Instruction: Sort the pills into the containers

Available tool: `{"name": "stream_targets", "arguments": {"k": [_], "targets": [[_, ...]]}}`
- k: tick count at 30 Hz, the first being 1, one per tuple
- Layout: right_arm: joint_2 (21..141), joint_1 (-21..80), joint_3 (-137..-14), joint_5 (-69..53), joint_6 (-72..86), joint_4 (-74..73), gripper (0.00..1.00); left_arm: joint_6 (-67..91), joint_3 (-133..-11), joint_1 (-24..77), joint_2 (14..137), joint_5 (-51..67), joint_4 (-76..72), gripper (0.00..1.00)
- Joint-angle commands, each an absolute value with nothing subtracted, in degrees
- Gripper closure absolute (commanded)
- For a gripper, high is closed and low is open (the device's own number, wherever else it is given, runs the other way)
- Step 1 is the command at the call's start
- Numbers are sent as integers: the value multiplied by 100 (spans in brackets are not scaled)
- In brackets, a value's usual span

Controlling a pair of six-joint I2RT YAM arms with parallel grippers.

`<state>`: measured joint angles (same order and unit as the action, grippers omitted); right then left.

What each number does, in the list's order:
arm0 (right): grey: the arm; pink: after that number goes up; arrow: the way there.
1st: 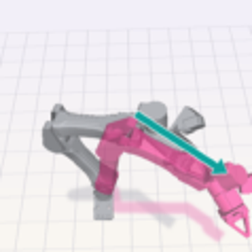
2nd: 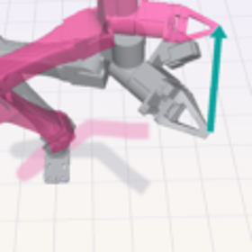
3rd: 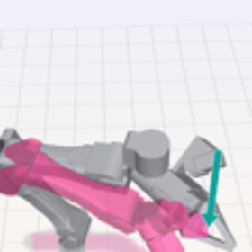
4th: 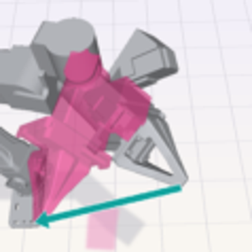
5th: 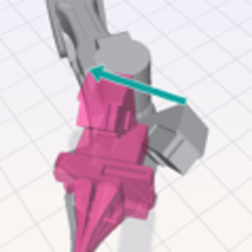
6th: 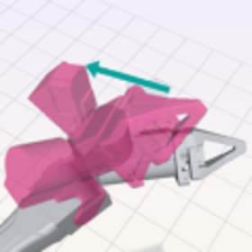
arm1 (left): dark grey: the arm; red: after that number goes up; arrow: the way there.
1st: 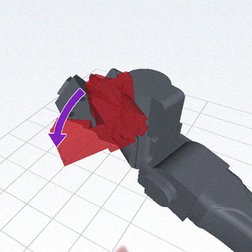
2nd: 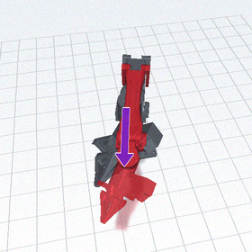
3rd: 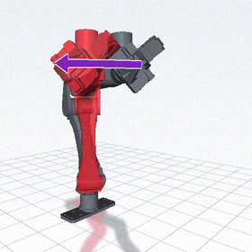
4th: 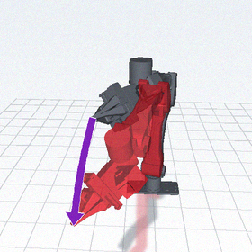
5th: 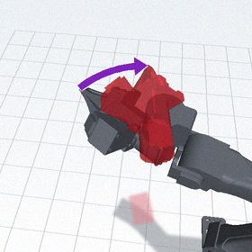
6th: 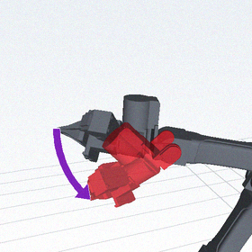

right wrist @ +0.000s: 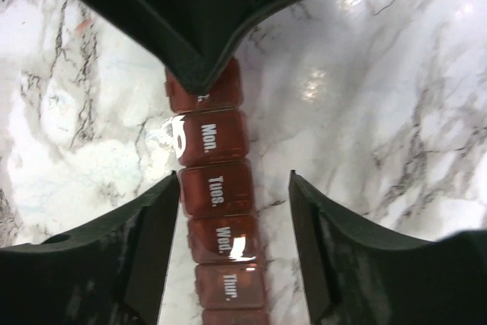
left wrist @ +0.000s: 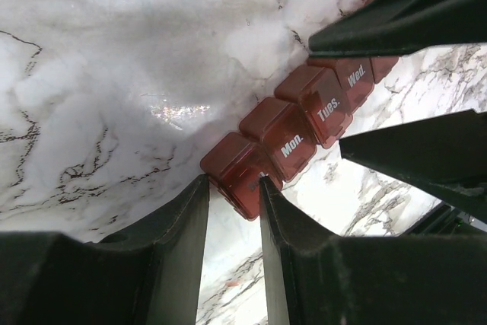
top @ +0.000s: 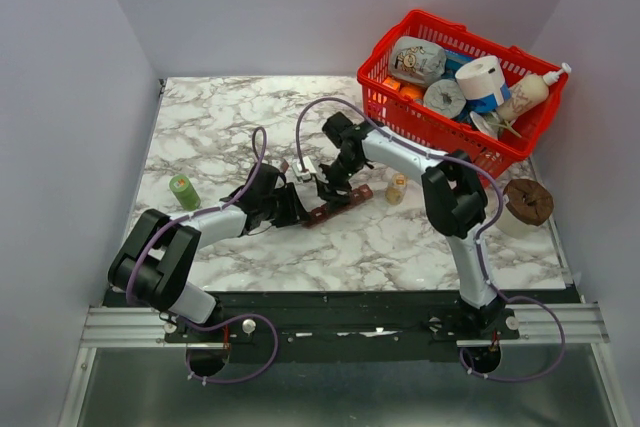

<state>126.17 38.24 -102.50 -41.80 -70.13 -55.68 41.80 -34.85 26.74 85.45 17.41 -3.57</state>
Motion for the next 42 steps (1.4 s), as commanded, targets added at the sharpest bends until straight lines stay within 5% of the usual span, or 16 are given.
{"name": "stream_targets", "arguments": {"k": [1, 12, 42], "targets": [[12296, 3823, -9810, -4105, -7225, -5416, 28, 3937, -3375, 2698, 8754, 1450, 202, 60], [12147, 3893, -9299, -3815, -7005, -4729, 24, 3955, -3366, 2698, 8745, 1485, 193, 60], [11909, 3727, -9712, -3841, -6442, -4456, 36, 3894, -3261, 2689, 8895, 1529, 105, 60]]}}
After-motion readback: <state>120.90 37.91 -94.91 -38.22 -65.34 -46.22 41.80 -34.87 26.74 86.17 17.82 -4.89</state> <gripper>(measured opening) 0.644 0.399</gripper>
